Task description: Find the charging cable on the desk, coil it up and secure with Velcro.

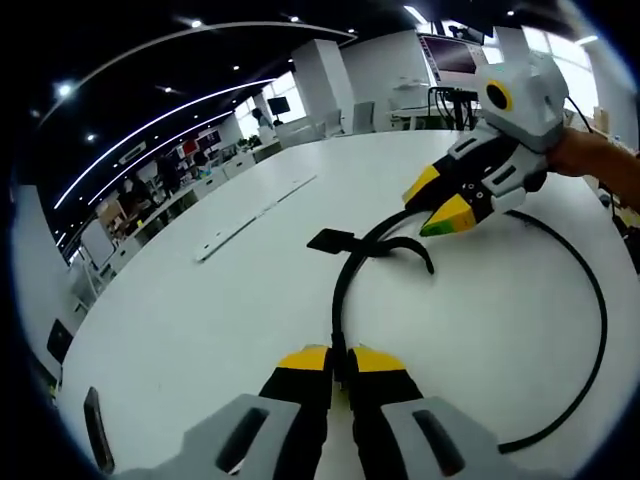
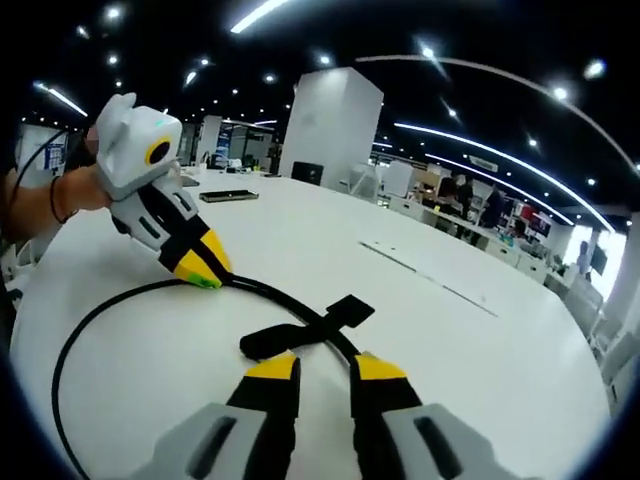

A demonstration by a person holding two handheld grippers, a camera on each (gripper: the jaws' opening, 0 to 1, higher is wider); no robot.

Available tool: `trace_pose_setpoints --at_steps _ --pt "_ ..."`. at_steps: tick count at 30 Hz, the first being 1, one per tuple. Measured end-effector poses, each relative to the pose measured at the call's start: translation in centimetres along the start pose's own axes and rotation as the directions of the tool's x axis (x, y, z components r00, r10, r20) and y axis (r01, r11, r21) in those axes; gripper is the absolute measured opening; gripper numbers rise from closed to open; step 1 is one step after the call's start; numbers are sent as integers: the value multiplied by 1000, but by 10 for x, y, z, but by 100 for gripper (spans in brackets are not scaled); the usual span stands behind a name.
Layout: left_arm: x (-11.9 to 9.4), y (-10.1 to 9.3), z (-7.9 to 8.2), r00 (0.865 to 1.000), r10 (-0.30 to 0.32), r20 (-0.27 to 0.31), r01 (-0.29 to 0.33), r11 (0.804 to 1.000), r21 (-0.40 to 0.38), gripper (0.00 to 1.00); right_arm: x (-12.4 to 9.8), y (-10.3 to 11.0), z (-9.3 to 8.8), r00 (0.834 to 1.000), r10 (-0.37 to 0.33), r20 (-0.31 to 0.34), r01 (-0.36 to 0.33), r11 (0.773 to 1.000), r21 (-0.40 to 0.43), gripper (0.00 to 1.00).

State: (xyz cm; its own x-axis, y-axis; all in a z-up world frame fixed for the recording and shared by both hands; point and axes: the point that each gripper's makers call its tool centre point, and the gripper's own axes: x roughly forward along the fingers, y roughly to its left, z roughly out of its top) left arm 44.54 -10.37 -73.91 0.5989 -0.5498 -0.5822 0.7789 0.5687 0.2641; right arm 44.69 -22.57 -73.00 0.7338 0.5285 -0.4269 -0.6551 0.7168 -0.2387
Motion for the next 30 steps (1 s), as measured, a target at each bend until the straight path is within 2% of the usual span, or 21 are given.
trace_pose_setpoints --at_steps 19,25,30 --pt "1 0 1 1000 -3 5 3 1000 9 8 11 3 -5 1000 6 1 -6 1000 11 21" --pt "1 0 1 1000 -3 3 2 1000 11 8 14 7 -1 1000 11 12 -11 1000 -2 20" --pt "1 0 1 1000 -3 5 3 1000 12 8 12 7 11 999 2 45 -1 1000 -20 20"
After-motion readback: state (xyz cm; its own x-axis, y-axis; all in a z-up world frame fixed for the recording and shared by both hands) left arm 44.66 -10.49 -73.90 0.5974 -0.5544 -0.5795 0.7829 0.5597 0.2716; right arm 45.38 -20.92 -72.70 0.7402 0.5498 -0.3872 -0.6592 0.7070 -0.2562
